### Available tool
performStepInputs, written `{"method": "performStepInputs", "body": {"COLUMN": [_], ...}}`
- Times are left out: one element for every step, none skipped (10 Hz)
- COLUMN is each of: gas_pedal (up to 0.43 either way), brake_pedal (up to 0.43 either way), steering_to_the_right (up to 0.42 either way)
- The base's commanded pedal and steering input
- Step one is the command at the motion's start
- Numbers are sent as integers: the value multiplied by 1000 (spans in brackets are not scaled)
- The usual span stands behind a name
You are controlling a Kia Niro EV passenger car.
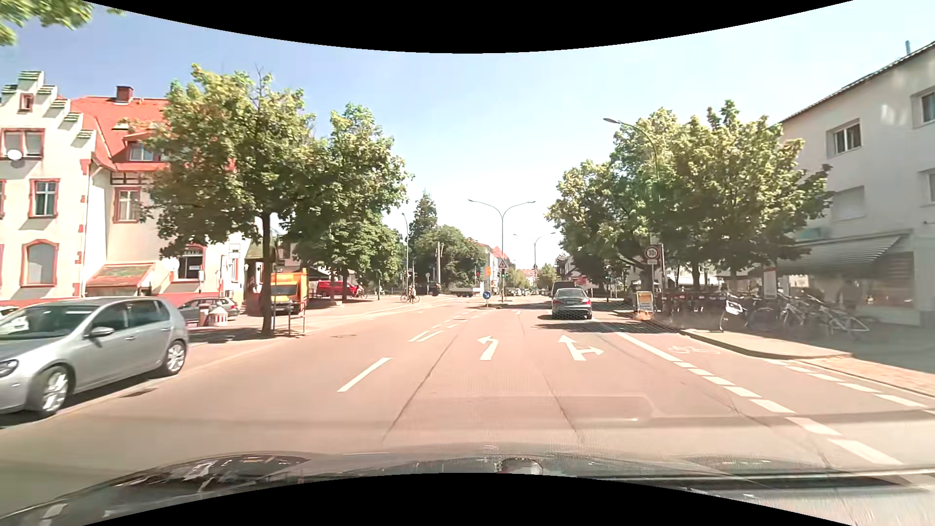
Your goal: Follow the waypoints while adhering to traffic rules and regulations
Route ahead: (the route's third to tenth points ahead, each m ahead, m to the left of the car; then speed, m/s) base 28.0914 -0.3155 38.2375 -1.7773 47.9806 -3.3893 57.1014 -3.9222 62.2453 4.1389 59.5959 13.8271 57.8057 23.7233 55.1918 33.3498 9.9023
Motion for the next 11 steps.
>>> {"method": "performStepInputs", "body": {"gas_pedal": [20, 20, 8, 8, 8, 8, 8, 8, 8, 8, 0], "brake_pedal": [0, 0, 0, 0, 0, 0, 0, 0, 0, 0, 0], "steering_to_the_right": [7, 7, 8, 8, 15, 24, 28, 28, 29, 28, 28]}}
